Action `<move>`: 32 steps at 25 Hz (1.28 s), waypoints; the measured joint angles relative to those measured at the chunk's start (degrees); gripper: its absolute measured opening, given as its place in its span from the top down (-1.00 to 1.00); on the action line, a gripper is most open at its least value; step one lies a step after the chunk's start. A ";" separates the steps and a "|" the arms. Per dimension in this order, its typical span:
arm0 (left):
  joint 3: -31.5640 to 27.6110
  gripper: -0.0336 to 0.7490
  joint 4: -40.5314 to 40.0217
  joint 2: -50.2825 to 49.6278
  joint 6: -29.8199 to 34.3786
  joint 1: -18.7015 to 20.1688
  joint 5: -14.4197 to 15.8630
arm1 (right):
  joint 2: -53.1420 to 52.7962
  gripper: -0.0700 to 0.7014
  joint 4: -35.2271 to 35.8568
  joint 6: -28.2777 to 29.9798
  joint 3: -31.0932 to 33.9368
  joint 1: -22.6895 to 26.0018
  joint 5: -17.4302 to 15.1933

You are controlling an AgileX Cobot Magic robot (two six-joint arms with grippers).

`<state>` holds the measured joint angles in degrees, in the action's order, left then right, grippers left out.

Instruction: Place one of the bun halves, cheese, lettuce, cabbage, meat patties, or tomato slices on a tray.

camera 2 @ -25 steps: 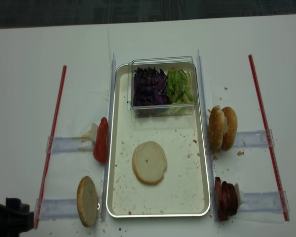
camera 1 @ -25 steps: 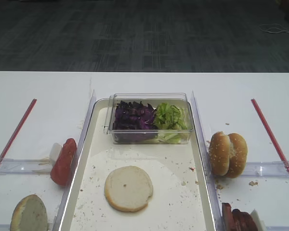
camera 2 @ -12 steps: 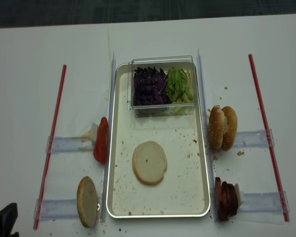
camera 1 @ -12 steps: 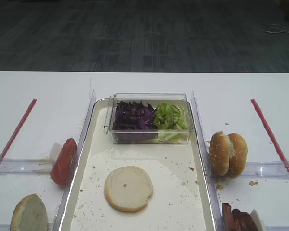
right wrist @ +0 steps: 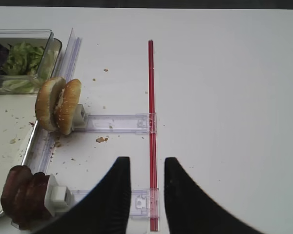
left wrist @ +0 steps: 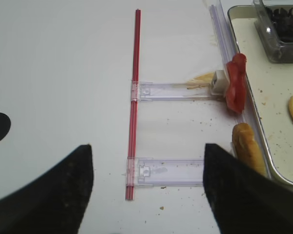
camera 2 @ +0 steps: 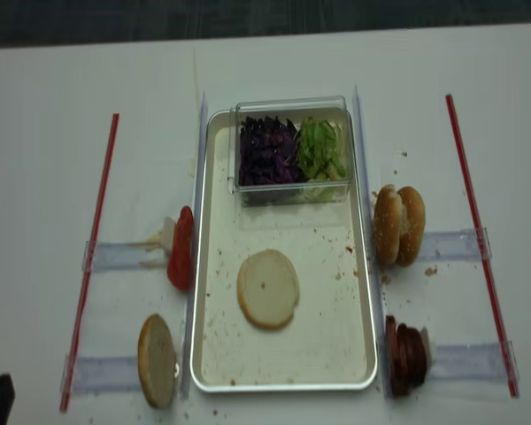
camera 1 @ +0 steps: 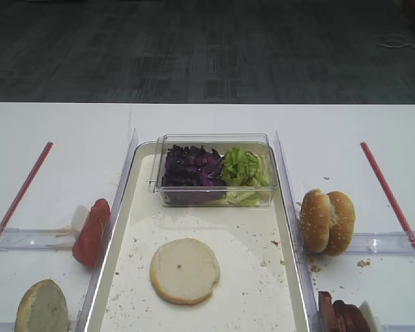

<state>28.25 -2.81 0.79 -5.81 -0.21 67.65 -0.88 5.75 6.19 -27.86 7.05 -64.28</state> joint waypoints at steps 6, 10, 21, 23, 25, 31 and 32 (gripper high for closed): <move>0.00 -0.31 0.00 0.10 0.00 0.00 0.10 | 0.00 0.22 0.00 0.00 0.00 0.00 0.00; 0.00 -0.31 0.00 0.10 0.00 0.00 0.10 | 0.00 0.22 0.00 0.00 0.00 0.00 0.00; 0.00 -0.28 0.00 0.21 0.00 0.00 0.10 | 0.00 0.22 0.00 -0.12 0.00 0.00 0.00; 0.00 -0.27 0.00 0.21 0.00 0.00 0.10 | 0.00 0.22 0.00 -0.21 0.00 0.00 0.00; 0.00 -0.26 0.00 0.21 0.00 0.00 0.10 | 0.00 0.22 0.00 -0.21 0.00 0.00 0.00; 0.00 -0.26 0.00 0.21 0.11 0.00 0.10 | 0.00 0.22 0.00 -0.21 0.00 0.00 0.10; 0.00 -0.25 0.00 0.21 0.11 0.00 0.10 | 0.00 0.22 0.00 -0.21 0.00 0.00 0.10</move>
<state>28.25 -2.81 0.99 -5.70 -0.21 67.75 -0.88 5.75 5.98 -27.86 7.05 -64.17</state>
